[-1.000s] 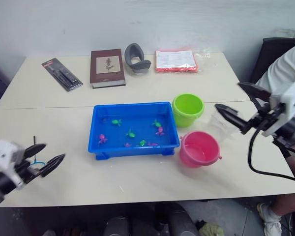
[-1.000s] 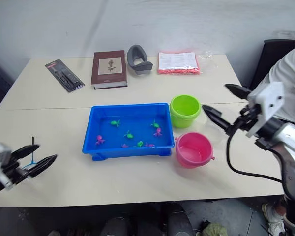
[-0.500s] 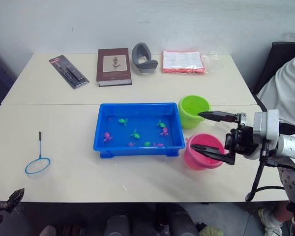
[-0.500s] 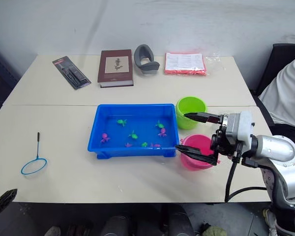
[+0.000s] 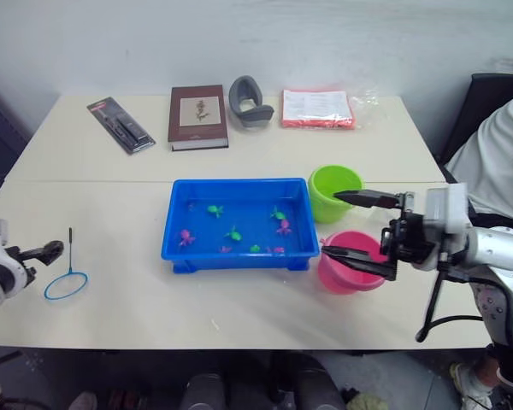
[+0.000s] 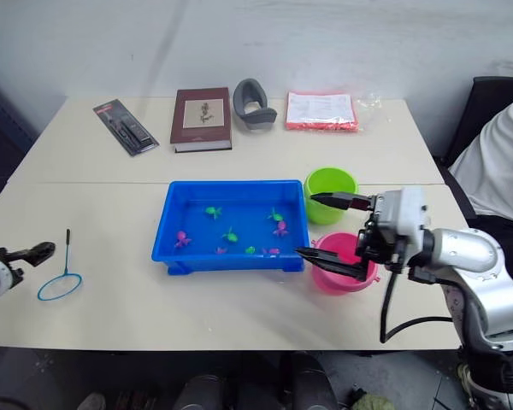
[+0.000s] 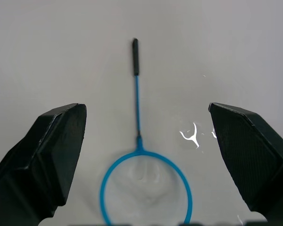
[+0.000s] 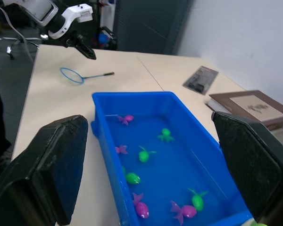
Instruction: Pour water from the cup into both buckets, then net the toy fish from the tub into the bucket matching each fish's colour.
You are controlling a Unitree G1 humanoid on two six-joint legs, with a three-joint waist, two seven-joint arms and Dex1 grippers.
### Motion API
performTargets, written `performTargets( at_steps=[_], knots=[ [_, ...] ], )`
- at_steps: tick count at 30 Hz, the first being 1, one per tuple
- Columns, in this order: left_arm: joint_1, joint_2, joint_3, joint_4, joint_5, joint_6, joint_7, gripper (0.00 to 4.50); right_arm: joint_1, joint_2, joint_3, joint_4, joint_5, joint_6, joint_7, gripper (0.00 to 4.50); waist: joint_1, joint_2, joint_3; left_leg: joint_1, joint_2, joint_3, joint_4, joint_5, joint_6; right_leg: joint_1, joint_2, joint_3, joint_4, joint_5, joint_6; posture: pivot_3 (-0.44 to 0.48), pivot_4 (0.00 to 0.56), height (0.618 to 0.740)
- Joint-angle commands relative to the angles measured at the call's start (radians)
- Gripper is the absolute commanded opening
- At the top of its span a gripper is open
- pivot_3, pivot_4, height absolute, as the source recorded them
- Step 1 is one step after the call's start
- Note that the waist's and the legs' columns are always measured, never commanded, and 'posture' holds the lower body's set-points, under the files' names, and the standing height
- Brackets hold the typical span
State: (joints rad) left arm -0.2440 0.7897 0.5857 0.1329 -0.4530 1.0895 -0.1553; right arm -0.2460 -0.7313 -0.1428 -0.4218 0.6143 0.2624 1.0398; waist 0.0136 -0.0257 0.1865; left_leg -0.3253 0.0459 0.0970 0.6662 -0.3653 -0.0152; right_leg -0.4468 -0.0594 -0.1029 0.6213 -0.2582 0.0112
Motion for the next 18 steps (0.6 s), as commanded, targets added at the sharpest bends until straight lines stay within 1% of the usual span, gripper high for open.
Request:
performTargets(
  at_steps=[1, 3, 4, 5, 6, 7, 8, 9, 12, 15, 16, 17, 18],
  knots=[
    [-0.071, 0.031, -0.089, 0.13, 0.075, -0.082, -0.028, 4.5, -0.011, 0.005, -0.01, -0.042, -0.016, -0.017, -0.034, 4.47, -0.001, 0.0, 0.0, 0.0, 0.0, 0.0, 0.0, 0.0, -0.001, 0.0, 0.0, 0.0, 0.0, 0.0, 0.0, 0.0, 0.15, 0.74],
    [-0.115, 0.027, -0.123, 0.213, 0.105, -0.133, -0.031, 4.5, -0.012, 0.009, -0.015, -0.05, -0.015, -0.008, -0.057, 4.47, -0.003, 0.0, 0.0, -0.003, -0.001, -0.003, 0.0, 0.0, -0.001, 0.0, -0.001, -0.003, -0.001, 0.0, 0.0, 0.0, 0.15, 0.74],
    [-0.14, 0.025, -0.143, 0.266, 0.121, -0.154, -0.034, 4.5, -0.012, 0.01, -0.015, -0.054, -0.019, -0.008, -0.066, 4.47, -0.009, -0.001, 0.0, -0.009, -0.001, -0.008, 0.0, 0.002, 0.0, 0.002, -0.003, -0.008, 0.0, 0.0, 0.001, 0.0, 0.15, 0.74],
    [-0.159, 0.021, -0.16, 0.31, 0.136, -0.179, -0.035, 4.5, -0.008, 0.009, -0.014, -0.056, -0.025, -0.013, -0.071, 4.47, -0.02, 0.0, 0.0, -0.011, -0.003, -0.016, -0.001, 0.004, 0.0, 0.004, -0.006, -0.016, -0.001, 0.0, 0.001, 0.0, 0.15, 0.74],
    [-0.179, 0.015, -0.17, 0.353, 0.148, -0.201, -0.029, 4.5, -0.005, 0.013, -0.015, -0.059, -0.028, -0.014, -0.082, 4.47, -0.025, 0.0, 0.0, -0.018, -0.013, -0.035, -0.004, 0.012, 0.001, 0.012, -0.017, -0.035, -0.004, 0.0, 0.002, 0.0, 0.15, 0.74],
    [-0.193, 0.011, -0.175, 0.382, 0.156, -0.217, -0.025, 4.5, -0.003, 0.014, -0.016, -0.06, -0.029, -0.016, -0.088, 4.47, -0.03, 0.0, 0.001, -0.019, -0.017, -0.044, -0.006, 0.016, 0.002, 0.018, -0.022, -0.045, -0.007, -0.001, 0.003, 0.0, 0.15, 0.74],
    [-0.203, 0.01, -0.184, 0.404, 0.165, -0.224, -0.024, 4.5, -0.001, 0.015, -0.016, -0.063, -0.036, -0.014, -0.099, 4.47, -0.033, 0.0, 0.001, -0.021, -0.022, -0.058, -0.009, 0.022, 0.003, 0.023, -0.029, -0.06, -0.01, -0.001, 0.004, 0.0, 0.15, 0.74],
    [-0.207, 0.011, -0.19, 0.422, 0.169, -0.219, -0.028, 4.5, 0.001, 0.013, -0.017, -0.065, -0.033, -0.009, -0.103, 4.47, -0.03, 0.001, 0.001, -0.022, -0.028, -0.069, -0.009, 0.028, 0.003, 0.024, -0.037, -0.071, -0.011, -0.002, 0.005, 0.0, 0.15, 0.74],
    [-0.211, 0.009, -0.199, 0.458, 0.17, -0.207, -0.052, 4.5, 0.009, 0.002, -0.019, -0.069, -0.029, -0.006, -0.099, 4.47, -0.008, 0.001, 0.002, -0.024, -0.03, -0.067, -0.003, 0.029, 0.004, 0.019, -0.038, -0.067, -0.008, 0.0, 0.008, 0.0, 0.15, 0.74],
    [-0.208, 0.006, -0.221, 0.487, 0.172, -0.241, -0.109, 4.5, 0.018, -0.008, -0.021, -0.071, -0.026, -0.002, -0.09, 4.47, 0.008, 0.002, 0.002, -0.021, -0.03, -0.061, -0.002, 0.027, 0.006, 0.019, -0.038, -0.06, -0.011, 0.001, 0.01, 0.0, 0.15, 0.74],
    [-0.212, 0.005, -0.225, 0.497, 0.175, -0.266, -0.122, 3.94, 0.018, -0.01, -0.023, -0.071, -0.023, 0.0, -0.09, 4.5, 0.011, 0.002, 0.002, -0.019, -0.03, -0.06, -0.002, 0.025, 0.006, 0.02, -0.038, -0.058, -0.01, 0.001, 0.01, 0.0, 0.15, 0.74],
    [-0.224, 0.004, -0.224, 0.512, 0.174, -0.281, -0.134, 3.64, 0.019, -0.012, -0.025, -0.07, -0.021, 0.001, -0.089, 4.5, 0.013, 0.003, 0.003, -0.018, -0.03, -0.059, -0.002, 0.024, 0.007, 0.02, -0.038, -0.057, -0.01, 0.001, 0.01, 0.0, 0.15, 0.74],
    [-0.236, 0.004, -0.225, 0.526, 0.176, -0.288, -0.144, 3.22, 0.02, -0.014, -0.025, -0.07, -0.019, 0.002, -0.088, 4.5, 0.013, 0.003, 0.003, -0.017, -0.03, -0.058, -0.002, 0.024, 0.007, 0.02, -0.038, -0.056, -0.01, 0.001, 0.01, 0.0, 0.15, 0.74]
  ],
)
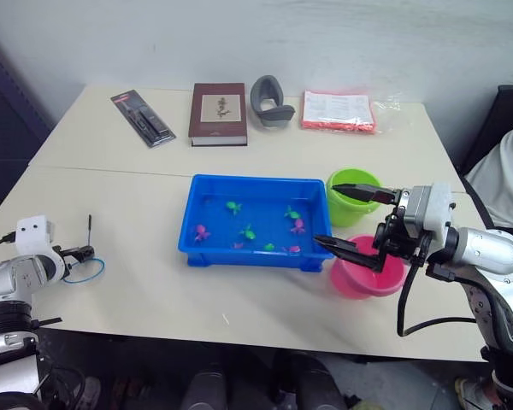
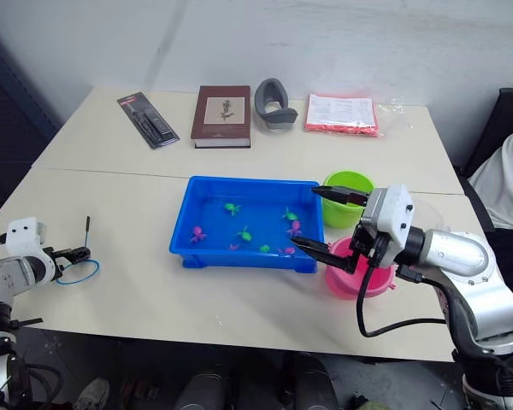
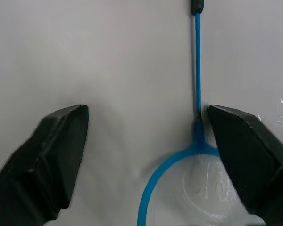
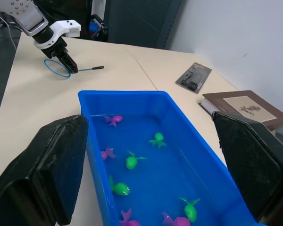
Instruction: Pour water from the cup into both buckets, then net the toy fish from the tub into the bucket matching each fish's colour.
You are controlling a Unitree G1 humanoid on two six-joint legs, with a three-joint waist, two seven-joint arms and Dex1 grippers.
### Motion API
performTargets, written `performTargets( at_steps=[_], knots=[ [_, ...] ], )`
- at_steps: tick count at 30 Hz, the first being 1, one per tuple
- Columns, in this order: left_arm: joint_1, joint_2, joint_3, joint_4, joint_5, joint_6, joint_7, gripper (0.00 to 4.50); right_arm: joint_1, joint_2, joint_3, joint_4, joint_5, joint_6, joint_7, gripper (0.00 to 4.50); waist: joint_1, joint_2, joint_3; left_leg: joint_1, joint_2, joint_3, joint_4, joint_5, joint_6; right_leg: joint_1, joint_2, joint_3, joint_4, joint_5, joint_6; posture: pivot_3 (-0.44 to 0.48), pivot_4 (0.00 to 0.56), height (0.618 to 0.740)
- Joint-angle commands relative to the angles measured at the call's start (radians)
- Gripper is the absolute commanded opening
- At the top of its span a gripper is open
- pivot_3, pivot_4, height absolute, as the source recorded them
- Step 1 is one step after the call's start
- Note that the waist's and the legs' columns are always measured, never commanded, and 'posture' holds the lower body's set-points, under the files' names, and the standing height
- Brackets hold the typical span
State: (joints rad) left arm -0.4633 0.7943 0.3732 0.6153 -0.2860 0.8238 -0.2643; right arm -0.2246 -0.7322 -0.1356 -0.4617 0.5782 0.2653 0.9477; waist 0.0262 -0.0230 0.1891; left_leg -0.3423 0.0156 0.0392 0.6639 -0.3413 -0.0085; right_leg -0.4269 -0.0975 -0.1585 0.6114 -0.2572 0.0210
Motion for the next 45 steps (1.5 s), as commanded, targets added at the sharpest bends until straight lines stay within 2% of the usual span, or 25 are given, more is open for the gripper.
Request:
performTargets(
  at_steps=[1, 2, 7, 10, 14, 22, 24, 26, 28, 30, 32, 35, 38, 41, 45],
  knots=[
    [-0.024, 0.001, -0.023, 0.055, 0.016, -0.034, -0.049, 2.71, -0.001, -0.015, -0.033, -0.03, 0.02, 0.001, 0.005, 4.5, 0.001, 0.0, 0.0, 0.0, 0.0, 0.0, 0.0, 0.0, 0.0, 0.0, 0.0, 0.0, 0.0, 0.0, 0.0, 0.0, 0.15, 0.74],
    [-0.03, 0.005, -0.039, 0.063, 0.029, -0.051, -0.064, 2.4, 0.001, -0.017, -0.033, -0.029, 0.022, 0.003, 0.008, 4.5, 0.001, 0.0, 0.0, 0.0, 0.0, 0.0, 0.0, 0.0, 0.0, 0.0, 0.0, 0.0, 0.0, 0.0, 0.0, 0.0, 0.15, 0.74],
    [-0.072, -0.002, -0.075, 0.118, 0.059, -0.057, -0.099, 2.4, 0.004, -0.023, -0.037, -0.031, 0.033, 0.012, 0.014, 4.5, 0.011, 0.001, 0.0, 0.001, 0.0, 0.001, 0.0, 0.0, 0.0, 0.0, 0.0, 0.0, 0.0, 0.0, 0.0, 0.0, 0.15, 0.74],
    [-0.088, -0.016, -0.092, 0.158, 0.069, -0.048, -0.116, 1.68, 0.007, -0.026, -0.04, -0.035, 0.037, 0.017, 0.018, 4.5, 0.02, 0.001, 0.0, 0.001, 0.0, 0.002, 0.0, 0.0, 0.0, 0.0, 0.0, 0.0, 0.001, 0.0, 0.0, 0.0, 0.15, 0.74],
    [-0.118, -0.042, -0.028, 0.209, 0.022, -0.04, -0.116, 0.05, 0.007, -0.031, -0.039, -0.032, 0.029, 0.014, 0.021, 4.5, 0.027, 0.002, 0.0, 0.001, 0.0, 0.003, 0.0, 0.0, 0.0, 0.0, 0.0, 0.001, 0.001, 0.0, 0.0, 0.0, 0.15, 0.74],
    [-0.122, -0.023, 0.0, 0.225, 0.033, -0.087, -0.11, 0.01, 0.053, -0.039, -0.06, -0.059, 0.037, 0.015, 0.025, 4.5, 0.028, 0.003, -0.001, 0.003, 0.0, 0.004, 0.0, -0.001, 0.001, 0.0, 0.0, 0.002, 0.002, 0.0, 0.0, 0.0, 0.15, 0.74],
    [-0.12, -0.016, 0.086, 0.149, -0.033, -0.093, -0.121, 0.01, 0.046, -0.049, -0.067, -0.057, 0.039, 0.016, 0.028, 4.5, 0.026, 0.003, 0.0, 0.003, 0.0, 0.004, 0.0, -0.001, 0.001, 0.0, 0.0, 0.002, 0.002, 0.0, 0.0, 0.0, 0.15, 0.74],
    [-0.115, 0.014, 0.205, 0.016, -0.149, -0.012, -0.169, 0.01, 0.022, -0.051, -0.092, -0.059, 0.078, 0.065, -0.014, 4.5, 0.023, -0.003, 0.003, 0.003, 0.001, 0.004, 0.0, -0.001, 0.0, 0.0, 0.0, 0.002, 0.002, 0.0, 0.0, 0.0, 0.15, 0.74],
    [-0.086, 0.049, 0.252, -0.11, -0.214, 0.027, -0.238, 0.01, 0.002, -0.073, -0.105, -0.057, 0.114, 0.116, -0.02, 4.5, 0.021, -0.01, 0.007, 0.001, 0.002, 0.003, 0.0, 0.0, -0.001, -0.001, 0.001, 0.002, 0.003, 0.0, 0.0, 0.0, 0.15, 0.74],
    [-0.041, 0.077, 0.262, -0.221, -0.25, -0.006, -0.331, 0.01, -0.024, -0.096, -0.117, -0.049, 0.147, 0.167, -0.023, 4.5, 0.011, -0.011, 0.007, 0.0, 0.002, 0.002, 0.0, 0.0, -0.003, -0.001, 0.001, 0.001, 0.001, 0.0, 0.0, 0.0, 0.15, 0.74],
    [0.008, 0.136, 0.234, -0.325, -0.294, -0.028, -0.497, 0.01, -0.063, -0.118, -0.129, -0.037, 0.215, 0.243, -0.033, 4.5, -0.002, -0.009, 0.008, 0.0, 0.002, 0.002, 0.0, -0.001, -0.002, -0.001, 0.001, 0.002, 0.0, 0.0, 0.0, 0.0, 0.15, 0.74],
    [0.157, 0.258, 0.166, -0.545, -0.371, -0.088, -0.872, 0.01, -0.082, -0.186, -0.086, -0.052, 0.27, 0.33, 0.048, 4.5, -0.004, -0.001, 0.013, 0.0, 0.002, 0.004, 0.0, -0.002, -0.001, -0.001, 0.001, 0.003, -0.002, 0.0, -0.001, 0.0, 0.15, 0.74],
    [0.2, 0.333, 0.044, -0.668, -0.377, -0.151, -1.059, 0.01, -0.158, -0.186, -0.025, -0.04, 0.33, 0.423, 0.046, 4.5, -0.002, 0.007, 0.018, 0.001, 0.002, 0.004, 0.0, -0.003, 0.0, -0.001, 0.001, 0.002, -0.003, -0.001, -0.002, 0.0, 0.15, 0.74],
    [0.169, 0.365, -0.111, -0.755, -0.347, -0.194, -1.154, 0.01, -0.261, -0.191, 0.04, -0.033, 0.476, 0.624, 0.008, 4.5, 0.0, 0.012, 0.021, -0.001, 0.002, 0.004, 0.001, -0.003, 0.002, -0.002, 0.001, 0.002, -0.002, -0.001, -0.002, 0.0, 0.15, 0.74],
    [0.022, 0.259, -0.316, -0.83, -0.247, -0.287, -1.108, 0.01, -0.37, -0.127, 0.107, -0.04, 0.572, 0.77, -0.107, 4.5, 0.0, 0.012, 0.021, -0.002, 0.003, 0.003, 0.001, -0.002, 0.001, -0.002, 0.002, 0.002, 0.0, -0.001, -0.002, 0.0, 0.15, 0.74]
  ],
)
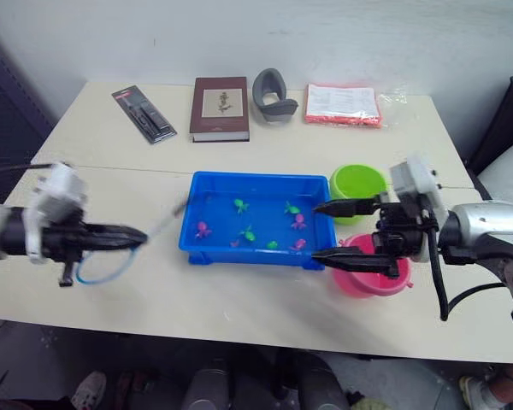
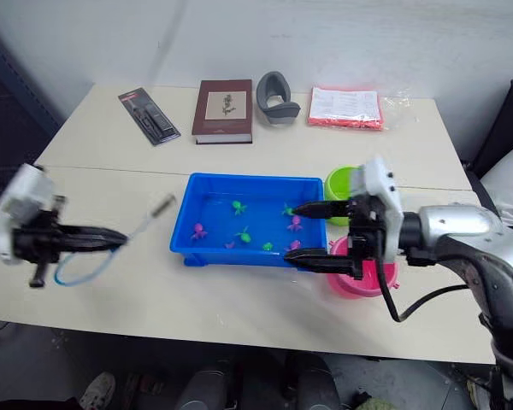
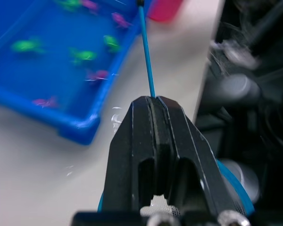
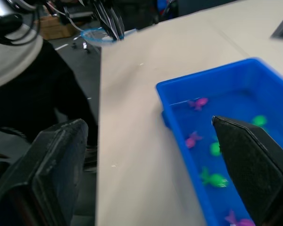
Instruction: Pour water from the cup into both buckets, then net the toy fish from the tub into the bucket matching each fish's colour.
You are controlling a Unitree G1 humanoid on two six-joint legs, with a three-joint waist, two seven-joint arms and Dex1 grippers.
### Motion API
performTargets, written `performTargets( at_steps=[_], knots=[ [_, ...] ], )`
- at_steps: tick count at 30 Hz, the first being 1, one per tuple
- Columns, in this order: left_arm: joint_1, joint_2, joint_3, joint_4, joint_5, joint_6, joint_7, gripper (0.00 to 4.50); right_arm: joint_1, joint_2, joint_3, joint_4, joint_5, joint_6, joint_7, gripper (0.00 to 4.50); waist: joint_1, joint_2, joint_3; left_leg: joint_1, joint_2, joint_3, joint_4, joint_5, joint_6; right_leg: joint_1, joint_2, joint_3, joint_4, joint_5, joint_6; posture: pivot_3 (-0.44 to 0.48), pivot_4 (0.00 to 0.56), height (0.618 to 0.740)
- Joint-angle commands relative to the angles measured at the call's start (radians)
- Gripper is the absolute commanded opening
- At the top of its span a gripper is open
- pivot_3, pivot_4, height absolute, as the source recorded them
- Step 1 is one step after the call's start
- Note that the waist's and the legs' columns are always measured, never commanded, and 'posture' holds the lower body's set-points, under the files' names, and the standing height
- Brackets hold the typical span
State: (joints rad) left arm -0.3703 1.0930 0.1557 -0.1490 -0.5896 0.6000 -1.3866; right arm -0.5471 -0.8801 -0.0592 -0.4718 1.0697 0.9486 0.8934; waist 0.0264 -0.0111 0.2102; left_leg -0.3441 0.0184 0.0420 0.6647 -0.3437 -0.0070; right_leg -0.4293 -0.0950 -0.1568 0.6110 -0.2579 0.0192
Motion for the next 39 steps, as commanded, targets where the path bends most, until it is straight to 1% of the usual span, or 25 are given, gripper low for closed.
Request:
performTargets(
  at_steps=[1, 4, 6, 8, 11, 14, 18, 23, 27, 30, 32, 34, 35, 36, 37, 39],
  knots=[
    [-0.104, -0.063, -0.134, -0.083, 0.068, -0.068, 0.017, 0.01, -0.061, 0.031, 0.043, -0.033, 0.098, 0.106, -0.052, 4.5, 0.0, 0.0, 0.0, 0.0, 0.0, 0.0, 0.0, 0.001, -0.001, 0.0, 0.0, 0.0, 0.0, 0.0, 0.0, 0.0, 0.15, 0.74],
    [-0.218, -0.163, -0.214, -0.103, 0.064, -0.027, 0.062, 0.01, -0.095, 0.089, 0.116, -0.039, 0.081, 0.153, -0.109, 4.5, -0.001, -0.001, 0.0, -0.005, -0.001, 0.0, 0.003, 0.001, 0.001, -0.002, 0.001, -0.001, 0.002, 0.001, 0.002, 0.0, 0.15, 0.74],
    [-0.256, -0.181, -0.255, -0.098, 0.081, -0.027, 0.045, 0.01, -0.114, 0.122, 0.141, -0.028, 0.078, 0.186, -0.149, 4.5, -0.004, -0.001, -0.001, -0.011, -0.002, 0.0, 0.007, 0.002, 0.002, -0.007, 0.001, -0.001, 0.002, 0.004, 0.005, 0.0, 0.15, 0.74],
    [-0.3, -0.188, -0.313, -0.105, 0.088, 0.004, 0.018, 0.01, -0.126, 0.155, 0.144, -0.013, 0.079, 0.199, -0.186, 4.5, -0.007, -0.001, -0.001, -0.014, -0.002, 0.003, 0.011, 0.002, 0.004, -0.01, 0.0, 0.001, 0.004, 0.004, 0.006, 0.0, 0.15, 0.74],
    [-0.35, -0.205, -0.363, -0.102, 0.096, 0.026, -0.001, 0.01, -0.131, 0.169, 0.148, -0.004, 0.067, 0.213, -0.2, 4.5, -0.003, -0.001, -0.001, -0.018, -0.003, 0.003, 0.017, 0.0, 0.006, -0.012, 0.0, 0.001, 0.006, 0.005, 0.007, 0.0, 0.15, 0.74],
    [-0.374, -0.227, -0.39, -0.089, 0.106, 0.045, 0.006, 0.01, -0.133, 0.181, 0.143, 0.007, 0.085, 0.232, -0.205, 4.5, -0.002, -0.001, -0.001, -0.018, -0.003, 0.002, 0.019, 0.0, 0.008, -0.012, 0.0, 0.002, 0.006, 0.006, 0.009, 0.0, 0.15, 0.74],
    [-0.381, -0.221, -0.419, -0.096, 0.124, 0.069, -0.003, 0.01, -0.132, 0.203, 0.122, 0.018, 0.127, 0.267, -0.237, 4.5, -0.002, -0.001, -0.001, -0.019, -0.003, 0.002, 0.019, 0.0, 0.008, -0.012, 0.0, 0.002, 0.006, 0.006, 0.009, 0.0, 0.15, 0.74],
    [-0.393, -0.251, -0.411, -0.09, 0.121, 0.081, 0.013, 0.01, -0.13, 0.203, 0.128, 0.011, 0.143, 0.299, -0.244, 4.5, -0.002, -0.001, -0.001, -0.022, -0.003, 0.002, 0.02, 0.0, 0.009, -0.014, 0.0, 0.001, 0.007, 0.006, 0.009, 0.0, 0.15, 0.74],
    [-0.381, -0.256, -0.404, -0.105, 0.119, 0.089, 0.023, 0.01, -0.124, 0.23, 0.118, 0.021, 0.164, 0.306, -0.276, 4.5, -0.003, -0.001, -0.001, -0.022, -0.003, 0.002, 0.02, 0.0, 0.009, -0.014, 0.0, 0.001, 0.007, 0.006, 0.01, 0.0, 0.15, 0.74],
    [-0.371, -0.253, -0.404, -0.115, 0.117, 0.091, 0.025, 0.0, -0.117, 0.242, 0.107, 0.025, 0.165, 0.302, -0.302, 3.59, -0.002, -0.001, -0.001, -0.022, -0.003, 0.002, 0.02, 0.0, 0.009, -0.014, 0.0, 0.001, 0.007, 0.006, 0.01, 0.0, 0.15, 0.74],
    [-0.367, -0.255, -0.405, -0.118, 0.119, 0.089, 0.029, 0.0, -0.114, 0.242, 0.101, 0.028, 0.158, 0.299, -0.31, 2.58, -0.002, -0.001, -0.001, -0.022, -0.004, 0.002, 0.021, 0.0, 0.009, -0.014, 0.0, 0.001, 0.007, 0.006, 0.01, 0.0, 0.15, 0.74],
    [-0.366, -0.263, -0.402, -0.116, 0.119, 0.085, 0.04, 0.0, -0.113, 0.242, 0.098, 0.032, 0.149, 0.298, -0.312, 1.47, -0.002, -0.001, -0.001, -0.022, -0.004, 0.002, 0.021, 0.0, 0.009, -0.014, 0.0, 0.001, 0.007, 0.007, 0.01, 0.0, 0.15, 0.74],
    [-0.366, -0.268, -0.399, -0.114, 0.117, 0.087, 0.048, 0.0, -0.112, 0.241, 0.098, 0.032, 0.147, 0.299, -0.311, 1.02, -0.002, -0.001, -0.001, -0.022, -0.004, 0.002, 0.021, 0.0, 0.009, -0.014, 0.0, 0.001, 0.007, 0.007, 0.01, 0.0, 0.15, 0.74],
    [-0.365, -0.272, -0.398, -0.113, 0.117, 0.087, 0.052, 0.0, -0.111, 0.24, 0.098, 0.031, 0.145, 0.298, -0.309, 0.43, -0.002, -0.001, -0.001, -0.022, -0.004, 0.002, 0.021, 0.0, 0.009, -0.014, 0.0, 0.001, 0.007, 0.007, 0.01, 0.0, 0.15, 0.74],
    [-0.364, -0.276, -0.395, -0.11, 0.119, 0.081, 0.058, 0.0, -0.11, 0.239, 0.099, 0.031, 0.143, 0.298, -0.307, 0.02, -0.002, -0.001, -0.001, -0.022, -0.004, 0.002, 0.021, 0.0, 0.009, -0.014, 0.0, 0.001, 0.007, 0.007, 0.01, 0.0, 0.15, 0.74],
    [-0.362, -0.283, -0.389, -0.105, 0.12, 0.074, 0.066, 0.0, -0.11, 0.233, 0.104, 0.028, 0.132, 0.295, -0.298, 0.02, -0.003, -0.001, -0.001, -0.022, -0.004, 0.002, 0.021, 0.0, 0.009, -0.014, 0.0, 0.002, 0.007, 0.007, 0.01, 0.0, 0.15, 0.74]
  ],
)
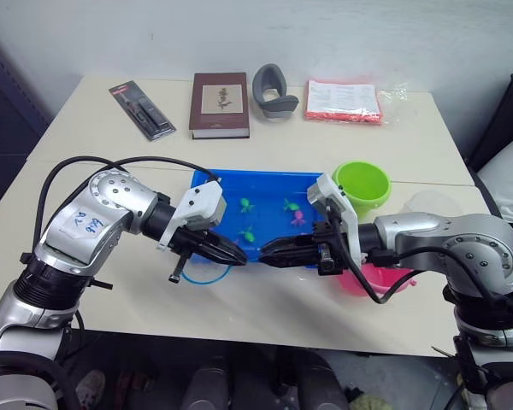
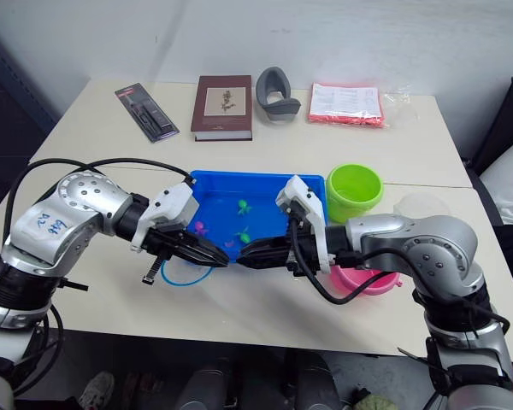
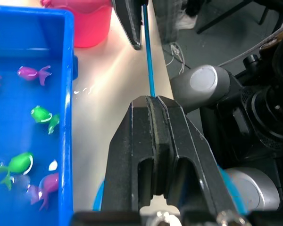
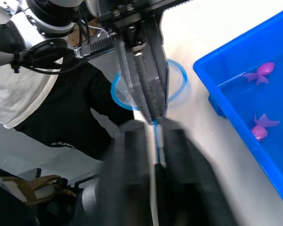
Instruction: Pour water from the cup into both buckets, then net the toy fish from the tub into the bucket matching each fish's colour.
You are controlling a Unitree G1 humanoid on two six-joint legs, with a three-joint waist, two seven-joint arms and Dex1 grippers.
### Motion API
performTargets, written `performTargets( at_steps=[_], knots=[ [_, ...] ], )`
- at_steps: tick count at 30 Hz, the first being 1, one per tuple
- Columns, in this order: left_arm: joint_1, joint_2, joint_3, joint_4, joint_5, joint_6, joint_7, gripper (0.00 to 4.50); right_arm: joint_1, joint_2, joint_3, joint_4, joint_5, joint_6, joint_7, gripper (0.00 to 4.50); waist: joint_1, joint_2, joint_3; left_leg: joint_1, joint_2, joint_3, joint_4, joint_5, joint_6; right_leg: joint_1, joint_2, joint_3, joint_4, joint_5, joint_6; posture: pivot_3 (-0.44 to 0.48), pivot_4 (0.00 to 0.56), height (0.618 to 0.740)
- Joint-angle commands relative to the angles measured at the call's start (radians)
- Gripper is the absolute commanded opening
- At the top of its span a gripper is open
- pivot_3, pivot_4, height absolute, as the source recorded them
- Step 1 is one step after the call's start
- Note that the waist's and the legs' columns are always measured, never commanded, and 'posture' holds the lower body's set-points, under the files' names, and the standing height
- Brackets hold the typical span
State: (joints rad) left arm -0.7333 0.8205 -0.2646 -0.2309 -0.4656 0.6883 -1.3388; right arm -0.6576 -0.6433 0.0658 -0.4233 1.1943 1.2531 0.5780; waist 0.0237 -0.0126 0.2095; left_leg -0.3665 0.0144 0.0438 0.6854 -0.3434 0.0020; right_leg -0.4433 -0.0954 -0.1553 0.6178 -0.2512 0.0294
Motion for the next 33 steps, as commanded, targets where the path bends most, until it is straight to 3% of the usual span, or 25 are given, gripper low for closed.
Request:
performTargets(
  at_steps=[1, 4, 7, 11, 15, 18, 21, 28, 33],
  knots=[
    [0.002, -0.014, 0.035, -0.021, -0.004, -0.018, 0.024, 0.0, 0.001, -0.006, -0.02, -0.022, 0.003, -0.012, 0.02, 0.02, 0.0, 0.0, 0.0, 0.0, 0.0, 0.0, 0.0, 0.0, 0.0, 0.0, 0.0, 0.0, 0.0, 0.0, 0.0, 0.0, 0.15, 0.74],
    [0.005, -0.039, 0.063, -0.012, -0.015, -0.035, 0.05, 0.0, 0.007, -0.017, -0.021, -0.035, -0.006, -0.023, 0.042, 0.02, 0.0, 0.0, 0.0, 0.0, 0.0, 0.0, 0.0, 0.0, 0.0, 0.0, 0.0, 0.0, 0.0, 0.0, 0.0, 0.0, 0.15, 0.74],
    [-0.005, -0.084, 0.126, 0.022, -0.016, -0.062, 0.121, 0.94, 0.01, -0.026, -0.027, -0.052, -0.009, -0.042, 0.08, 0.0, 0.002, 0.0, 0.0, 0.0, 0.0, 0.0, 0.0, 0.0, 0.0, 0.0, 0.0, 0.0, 0.0, 0.0, 0.0, 0.0, 0.15, 0.74],
    [-0.082, -0.152, 0.374, 0.212, -0.127, -0.119, 0.195, 2.7, 0.02, -0.074, -0.054, -0.083, -0.049, -0.101, 0.157, 0.0, -0.001, 0.0, 0.0, -0.003, 0.0, -0.002, 0.004, 0.0, 0.001, 0.0, 0.0, -0.001, 0.0, 0.001, 0.001, 0.0, 0.15, 0.74],
    [-0.077, -0.102, 0.437, 0.312, -0.107, -0.192, 0.154, 4.39, 0.04, -0.138, -0.071, -0.083, -0.083, -0.116, 0.179, 0.0, -0.003, -0.001, 0.0, -0.001, 0.0, 0.0, 0.005, 0.0, 0.001, 0.0, 0.0, 0.0, 0.002, 0.001, 0.001, 0.0, 0.15, 0.74],
    [-0.009, 0.011, 0.451, 0.44, -0.018, -0.331, 0.074, 4.46, 0.068, -0.197, -0.111, -0.077, -0.188, -0.214, 0.2, 0.0, -0.003, -0.001, 0.0, -0.001, 0.0, 0.0, 0.005, 0.0, 0.001, 0.0, 0.0, -0.001, 0.002, 0.001, 0.001, 0.0, 0.15, 0.74],
    [0.107, 0.092, 0.462, 0.512, 0.016, -0.416, 0.001, 4.46, 0.085, -0.238, -0.113, -0.02, -0.415, -0.457, 0.234, 0.0, -0.009, 0.0, 0.0, 0.0, 0.0, 0.005, 0.005, -0.001, 0.001, -0.001, 0.001, 0.001, 0.002, 0.001, 0.001, 0.0, 0.15, 0.74],
    [0.294, 0.076, 0.463, 0.41, 0.001, -0.424, 0.014, 4.46, 0.076, -0.339, 0.044, 0.224, -0.927, -1.089, 0.42, 0.0, 0.004, -0.001, 0.0, -0.003, -0.001, 0.006, 0.007, -0.003, 0.006, -0.002, 0.0, 0.004, 0.0, 0.003, 0.004, 0.0, 0.15, 0.74],
    [0.324, 0.035, 0.471, 0.392, -0.003, -0.411, 0.067, 4.46, 0.013, -0.337, 0.116, 0.419, -1.136, -1.418, 0.469, 0.0, -0.002, -0.001, 0.0, -0.003, -0.002, 0.011, 0.012, -0.006, 0.01, -0.002, -0.001, 0.009, 0.0, 0.006, 0.008, 0.0, 0.15, 0.74]
  ],
)
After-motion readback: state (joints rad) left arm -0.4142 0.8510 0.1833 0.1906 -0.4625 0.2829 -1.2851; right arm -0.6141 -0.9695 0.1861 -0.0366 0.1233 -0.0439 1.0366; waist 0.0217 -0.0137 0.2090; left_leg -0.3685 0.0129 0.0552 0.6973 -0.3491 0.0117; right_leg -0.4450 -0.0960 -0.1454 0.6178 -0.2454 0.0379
